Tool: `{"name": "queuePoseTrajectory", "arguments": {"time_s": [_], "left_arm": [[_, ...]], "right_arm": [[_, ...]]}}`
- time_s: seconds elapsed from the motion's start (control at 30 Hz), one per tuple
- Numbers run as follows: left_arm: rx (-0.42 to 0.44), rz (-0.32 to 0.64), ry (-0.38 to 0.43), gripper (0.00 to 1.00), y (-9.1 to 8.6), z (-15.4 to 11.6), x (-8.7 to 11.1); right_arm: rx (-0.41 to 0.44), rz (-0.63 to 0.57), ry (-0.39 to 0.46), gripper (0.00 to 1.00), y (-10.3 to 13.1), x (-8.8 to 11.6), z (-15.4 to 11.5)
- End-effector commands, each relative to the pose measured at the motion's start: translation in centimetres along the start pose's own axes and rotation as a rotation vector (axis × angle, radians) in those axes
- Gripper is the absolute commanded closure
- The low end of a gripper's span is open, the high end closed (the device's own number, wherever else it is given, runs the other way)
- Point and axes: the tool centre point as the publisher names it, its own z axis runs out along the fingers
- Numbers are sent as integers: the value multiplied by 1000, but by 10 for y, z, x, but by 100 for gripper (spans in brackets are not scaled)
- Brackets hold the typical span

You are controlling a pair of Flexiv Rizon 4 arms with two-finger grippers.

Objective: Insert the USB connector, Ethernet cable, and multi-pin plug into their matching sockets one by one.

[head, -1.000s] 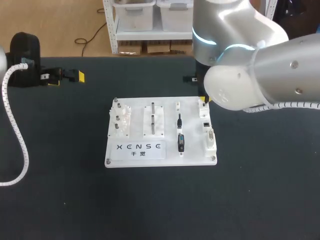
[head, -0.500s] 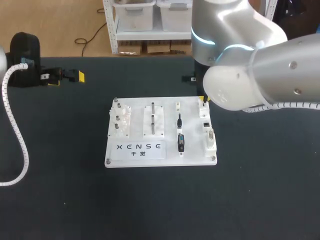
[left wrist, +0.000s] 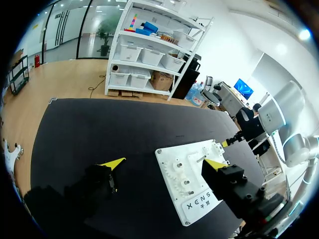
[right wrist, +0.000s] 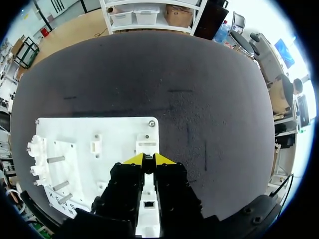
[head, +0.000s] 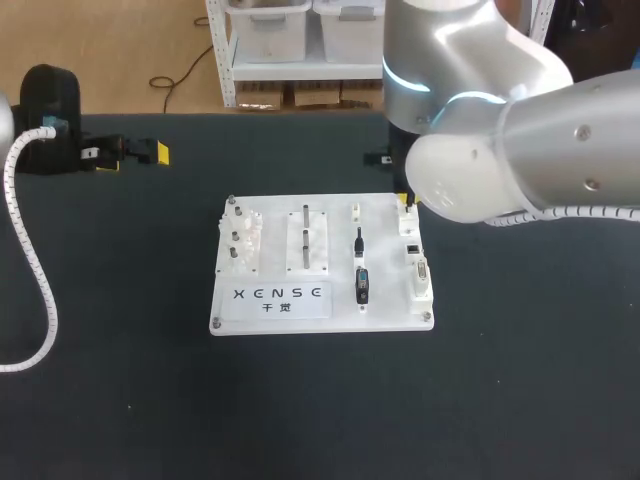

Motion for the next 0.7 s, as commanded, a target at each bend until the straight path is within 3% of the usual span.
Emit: {"name": "queuePoseTrajectory", "arguments": {"time_s": [0.03,0.7], "left_arm": [[0,0,0,0,0,0,0],[0,0,0,0,0,0,0]], "right_arm": [[2,-2,-2,100,2,-2,2],[4,-2,1,100,0,-1,1]]}}
